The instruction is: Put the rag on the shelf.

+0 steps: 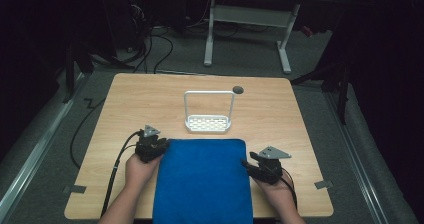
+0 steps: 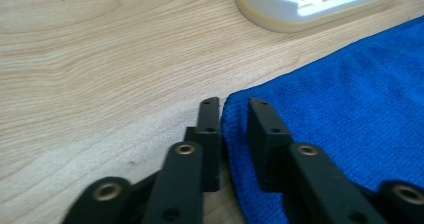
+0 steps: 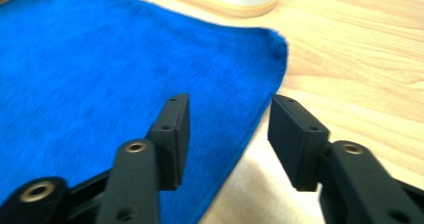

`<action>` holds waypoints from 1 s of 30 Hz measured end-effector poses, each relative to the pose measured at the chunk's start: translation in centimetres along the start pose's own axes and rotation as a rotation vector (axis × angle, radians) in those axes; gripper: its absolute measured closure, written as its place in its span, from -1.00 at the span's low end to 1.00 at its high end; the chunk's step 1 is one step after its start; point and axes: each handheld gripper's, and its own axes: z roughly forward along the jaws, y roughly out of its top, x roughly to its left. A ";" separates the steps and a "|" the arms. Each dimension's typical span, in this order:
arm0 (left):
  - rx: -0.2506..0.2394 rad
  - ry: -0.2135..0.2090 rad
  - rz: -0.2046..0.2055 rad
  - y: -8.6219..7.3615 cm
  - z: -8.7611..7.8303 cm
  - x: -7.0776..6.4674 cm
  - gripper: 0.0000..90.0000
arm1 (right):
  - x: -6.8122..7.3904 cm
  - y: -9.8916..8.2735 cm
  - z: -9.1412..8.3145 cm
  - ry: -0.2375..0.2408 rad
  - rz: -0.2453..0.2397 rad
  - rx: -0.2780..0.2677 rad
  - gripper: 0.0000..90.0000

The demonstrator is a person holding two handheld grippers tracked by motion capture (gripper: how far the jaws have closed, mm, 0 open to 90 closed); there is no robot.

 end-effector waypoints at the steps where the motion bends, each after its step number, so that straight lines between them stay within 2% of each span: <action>1: 0.001 0.004 0.014 0.0 0.0 -0.1 0.81 | -0.1 0.3 0.2 -0.002 0.010 0.003 0.08; 3: -0.001 0.008 0.032 -0.1 0.1 -0.2 0.90 | -0.6 1.2 1.0 -0.012 0.035 0.014 0.07; 6: -0.002 -0.010 0.008 -0.1 0.0 0.1 0.92 | -0.8 1.8 1.9 -0.040 0.036 0.041 0.08; 7: -0.004 -0.007 0.013 -0.1 0.0 0.1 0.93 | -1.2 2.5 3.0 -0.059 0.030 0.072 0.10; 8: -0.004 -0.007 0.013 -0.1 0.0 0.1 0.93 | -1.2 2.5 3.0 -0.059 0.030 0.072 0.10; 9: -0.005 -0.005 0.015 -0.1 0.0 0.0 0.93 | -1.6 3.0 4.1 -0.076 0.040 0.087 0.14; 10: -0.005 -0.005 0.016 -0.2 0.0 0.0 0.93 | -1.6 3.0 4.1 -0.076 0.040 0.087 0.14; 11: -0.005 -0.004 0.017 -0.2 0.0 0.0 0.93 | -2.0 3.5 4.9 -0.066 0.071 0.087 0.19; 12: -0.005 -0.004 0.018 -0.2 0.0 0.0 0.93 | -2.1 3.6 5.1 -0.064 0.072 0.088 0.20; 16: -0.007 -0.009 0.007 -0.2 -0.1 0.1 0.92 | -2.2 3.6 5.9 -0.078 0.077 0.094 0.28; 19: -0.008 -0.006 0.006 -0.3 -0.1 0.0 0.92 | -2.3 3.4 6.1 -0.070 0.074 0.101 0.47; 21: -0.007 -0.006 0.009 -0.3 -0.1 0.1 0.93 | -2.3 3.3 6.1 -0.063 0.077 0.097 0.52; 25: -0.004 -0.005 0.008 -0.2 -0.1 0.1 0.94 | -1.7 3.2 6.2 -0.052 0.042 0.085 0.94; 28: -0.016 -0.007 0.001 -0.3 -0.3 0.0 0.94 | -1.4 3.3 6.1 -0.048 0.018 0.072 0.96; 30: -0.043 -0.018 -0.018 -0.4 -0.6 0.1 0.94 | -1.1 3.4 5.8 -0.041 0.003 0.058 0.96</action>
